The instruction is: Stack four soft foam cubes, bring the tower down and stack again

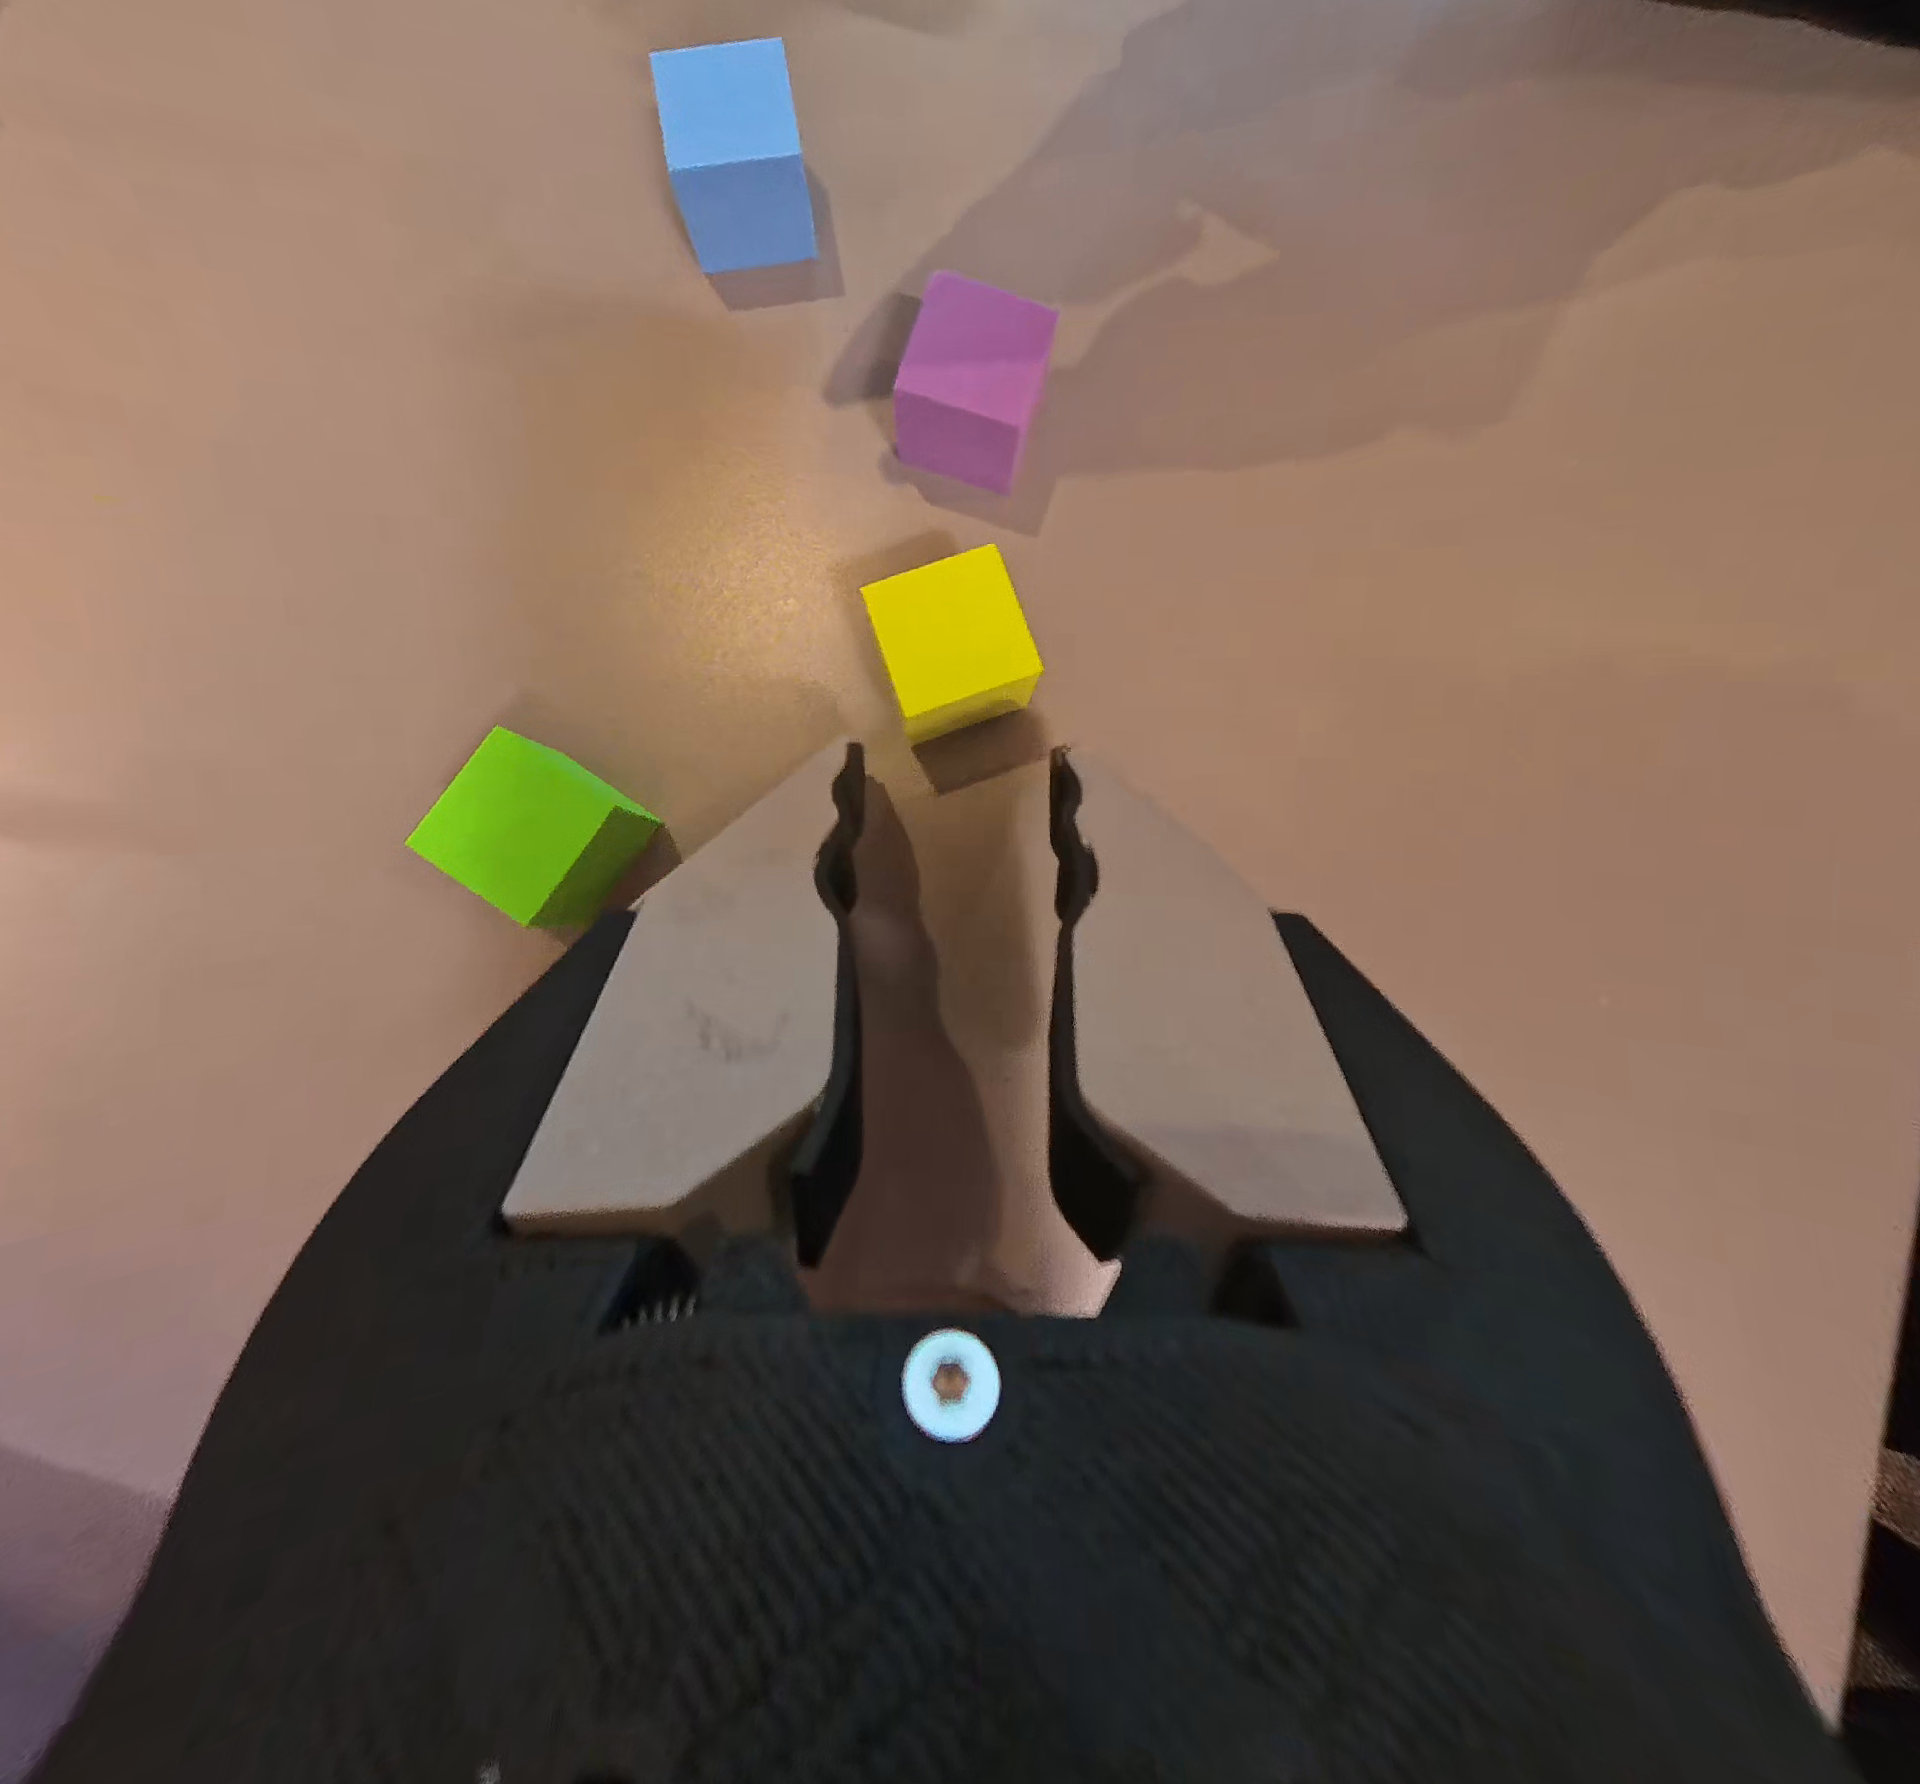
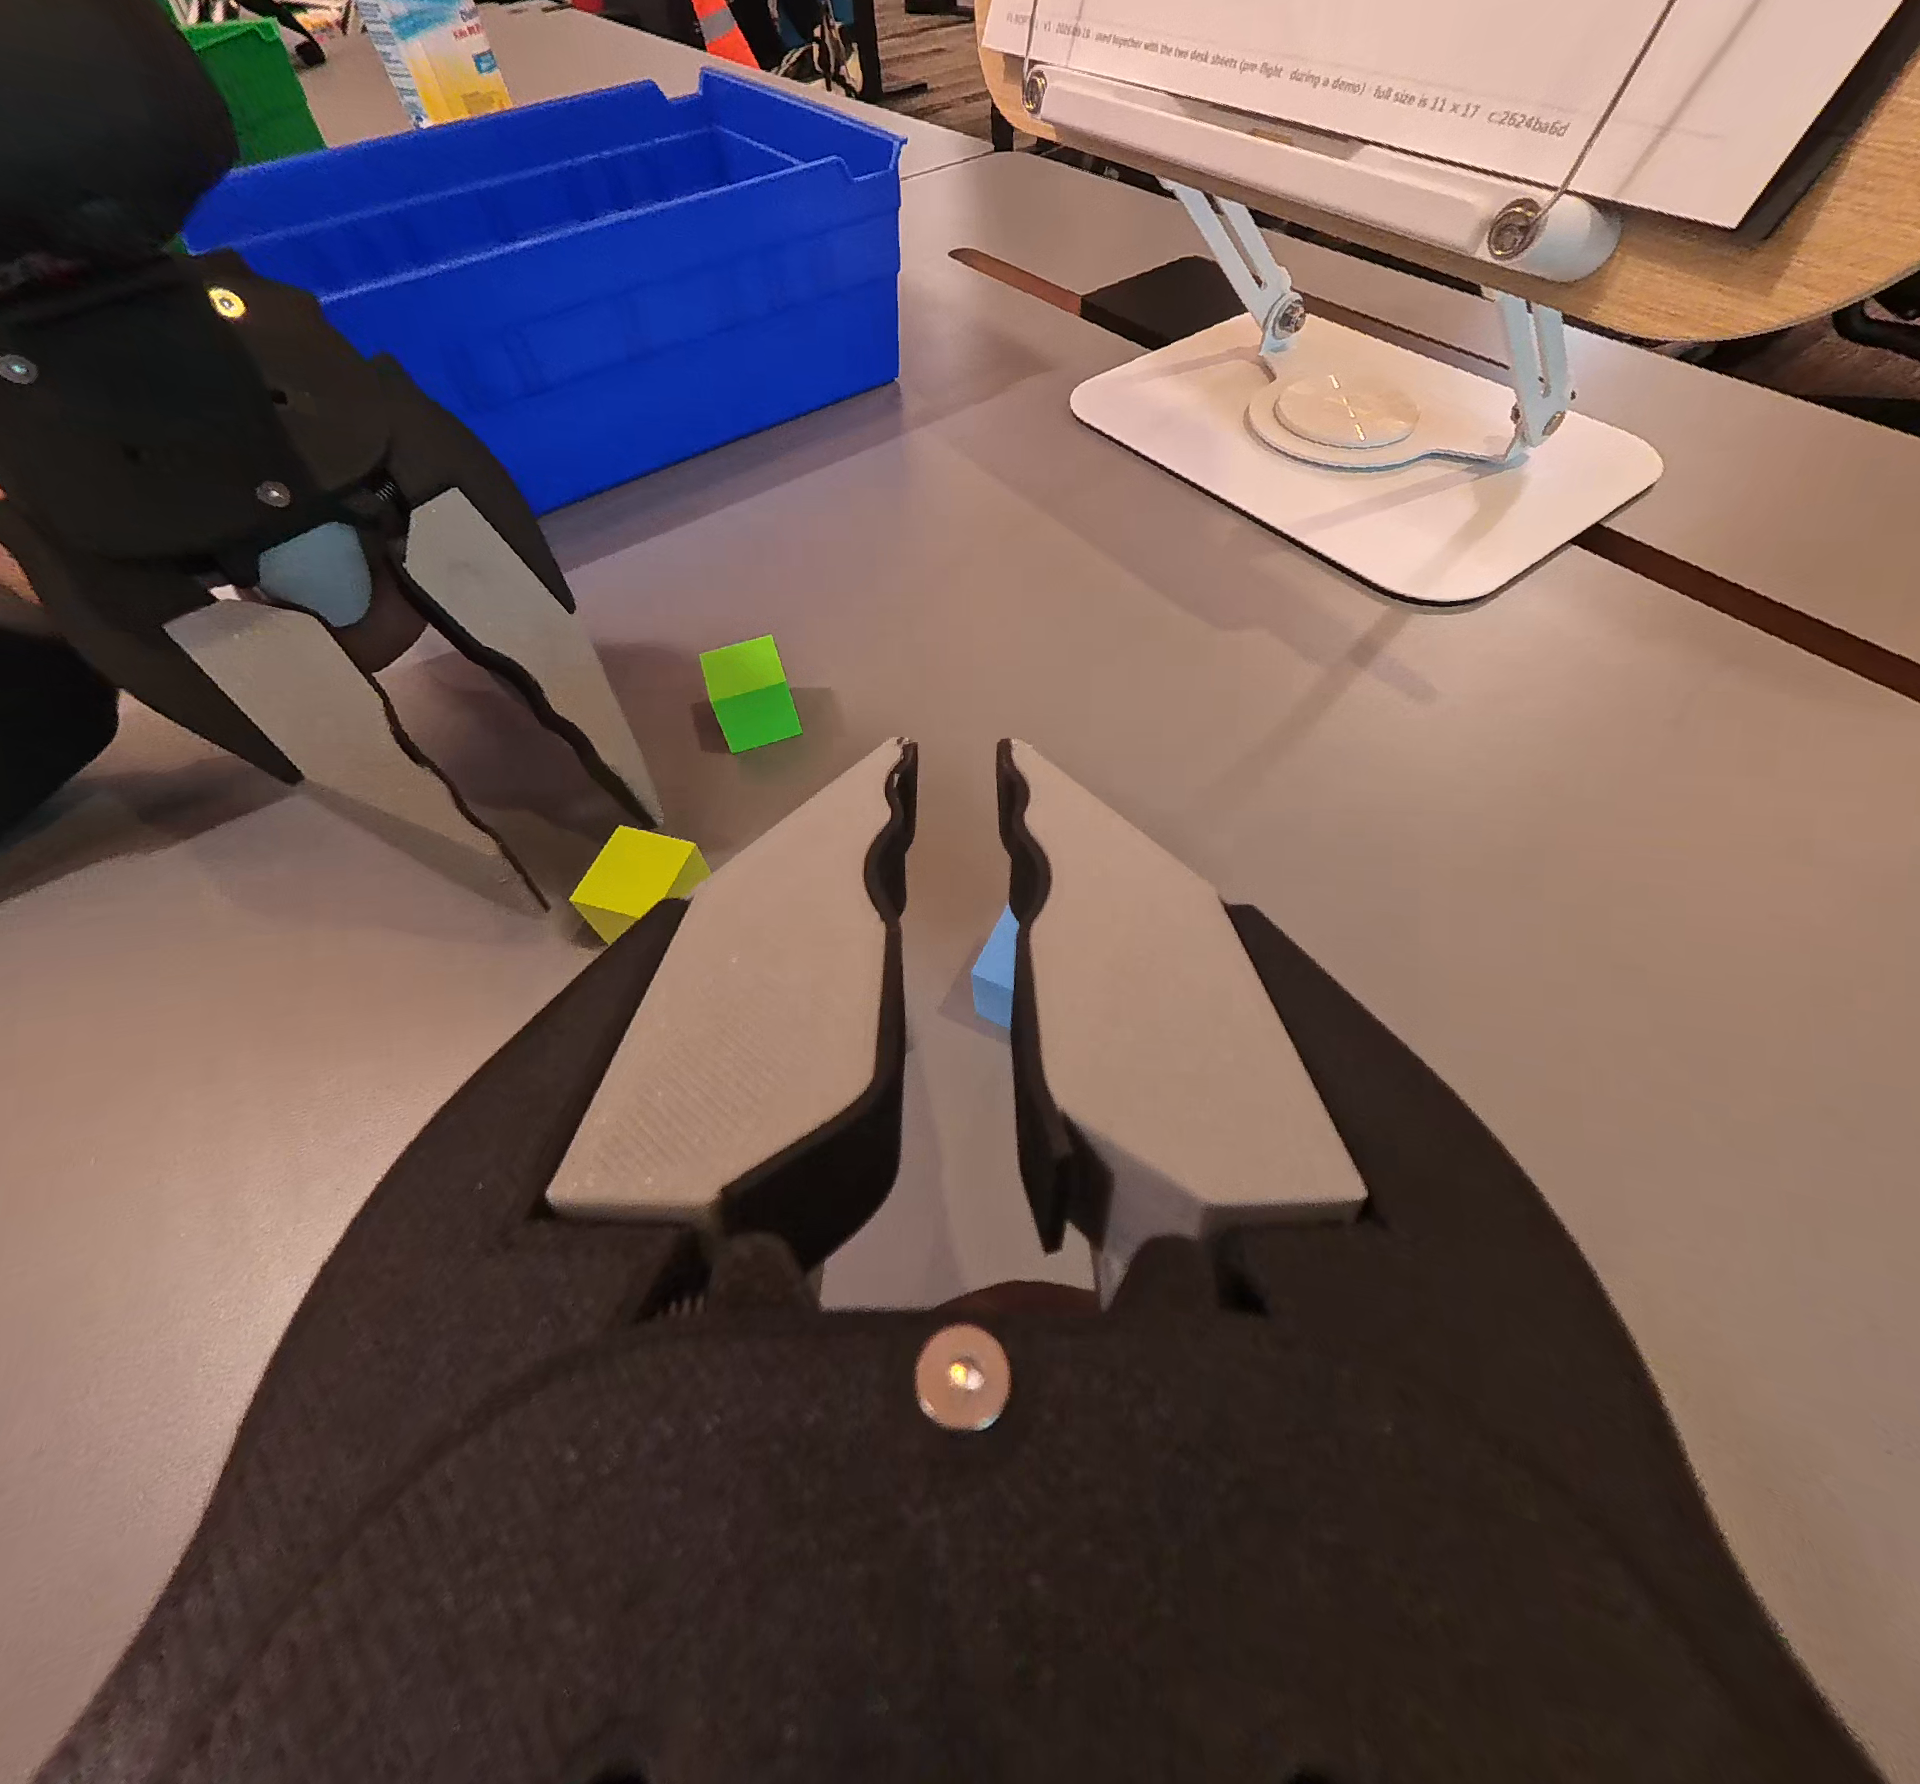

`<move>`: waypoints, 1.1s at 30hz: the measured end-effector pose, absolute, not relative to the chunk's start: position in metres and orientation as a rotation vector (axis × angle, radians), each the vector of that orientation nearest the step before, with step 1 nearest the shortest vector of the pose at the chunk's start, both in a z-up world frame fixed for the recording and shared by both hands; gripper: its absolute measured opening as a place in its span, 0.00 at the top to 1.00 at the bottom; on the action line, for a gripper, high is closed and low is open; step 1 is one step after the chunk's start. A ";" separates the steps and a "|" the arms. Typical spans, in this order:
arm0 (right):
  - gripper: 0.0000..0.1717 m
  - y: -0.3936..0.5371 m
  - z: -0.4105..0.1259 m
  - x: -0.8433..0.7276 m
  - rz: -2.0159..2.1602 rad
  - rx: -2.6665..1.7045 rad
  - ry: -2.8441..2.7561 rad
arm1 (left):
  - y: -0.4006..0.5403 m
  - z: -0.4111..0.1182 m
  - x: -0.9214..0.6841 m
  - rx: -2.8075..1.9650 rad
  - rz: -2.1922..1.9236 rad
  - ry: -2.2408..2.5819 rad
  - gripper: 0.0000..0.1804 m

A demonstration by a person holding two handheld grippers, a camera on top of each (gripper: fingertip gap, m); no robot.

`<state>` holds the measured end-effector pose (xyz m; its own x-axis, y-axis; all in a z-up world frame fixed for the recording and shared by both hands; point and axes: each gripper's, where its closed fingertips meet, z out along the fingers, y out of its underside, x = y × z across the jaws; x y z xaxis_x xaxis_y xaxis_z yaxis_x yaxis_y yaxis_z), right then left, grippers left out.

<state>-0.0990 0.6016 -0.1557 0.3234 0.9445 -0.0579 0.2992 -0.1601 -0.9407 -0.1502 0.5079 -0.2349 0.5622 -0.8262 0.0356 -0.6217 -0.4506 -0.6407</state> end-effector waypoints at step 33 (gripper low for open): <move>0.92 0.595 -0.157 -0.102 0.901 -1.661 -1.176 | 0.502 -0.236 -0.124 -2.131 -0.451 1.271 1.00</move>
